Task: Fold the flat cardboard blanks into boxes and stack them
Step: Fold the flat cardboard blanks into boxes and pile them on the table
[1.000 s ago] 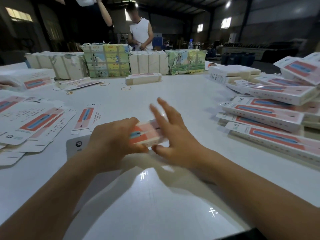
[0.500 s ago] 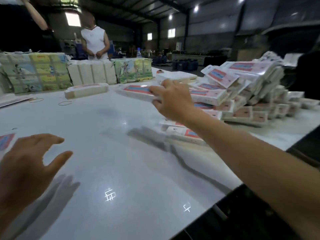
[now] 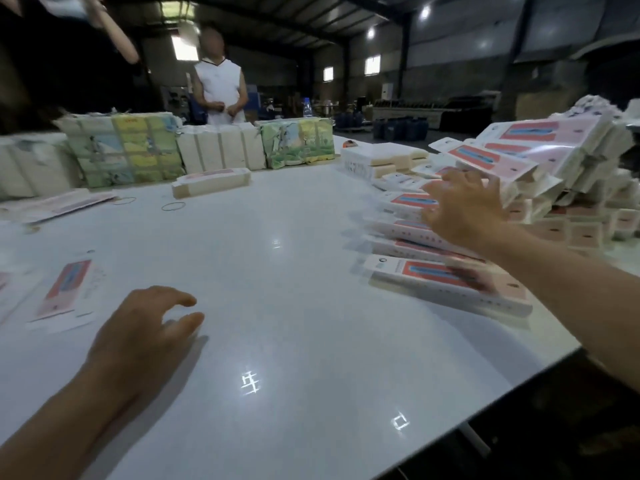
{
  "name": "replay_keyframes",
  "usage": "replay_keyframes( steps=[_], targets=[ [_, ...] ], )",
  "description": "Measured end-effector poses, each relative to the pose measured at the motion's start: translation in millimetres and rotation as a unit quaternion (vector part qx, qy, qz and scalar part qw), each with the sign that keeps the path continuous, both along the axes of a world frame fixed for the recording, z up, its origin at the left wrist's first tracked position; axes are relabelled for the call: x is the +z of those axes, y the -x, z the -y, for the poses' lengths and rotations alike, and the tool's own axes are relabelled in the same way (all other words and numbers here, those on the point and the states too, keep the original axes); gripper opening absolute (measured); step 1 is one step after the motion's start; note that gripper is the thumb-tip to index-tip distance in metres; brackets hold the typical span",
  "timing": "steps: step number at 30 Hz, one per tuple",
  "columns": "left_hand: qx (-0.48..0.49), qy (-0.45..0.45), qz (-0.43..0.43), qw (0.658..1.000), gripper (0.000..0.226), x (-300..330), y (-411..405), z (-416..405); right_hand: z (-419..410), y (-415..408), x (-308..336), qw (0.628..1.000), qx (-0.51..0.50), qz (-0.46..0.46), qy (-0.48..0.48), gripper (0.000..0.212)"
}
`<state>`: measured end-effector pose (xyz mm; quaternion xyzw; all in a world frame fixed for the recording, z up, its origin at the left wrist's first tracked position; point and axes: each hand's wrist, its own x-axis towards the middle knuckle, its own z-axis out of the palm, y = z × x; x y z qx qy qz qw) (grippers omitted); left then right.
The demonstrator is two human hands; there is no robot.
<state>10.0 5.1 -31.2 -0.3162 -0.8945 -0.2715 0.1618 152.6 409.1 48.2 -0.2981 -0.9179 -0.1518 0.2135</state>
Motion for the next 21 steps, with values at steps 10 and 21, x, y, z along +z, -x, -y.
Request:
replay_keyframes(
  steps=[10,21],
  targets=[
    [0.031,0.010,0.061,0.998,0.024,-6.0,3.3,3.7,219.9,71.6,-47.1,0.925,0.339,0.001,0.172,0.024],
    [0.215,-0.061,0.162,0.961,0.020,57.6,78.8,69.8,240.3,76.6,-81.4,0.909,0.357,0.004,0.217,0.019]
  ],
)
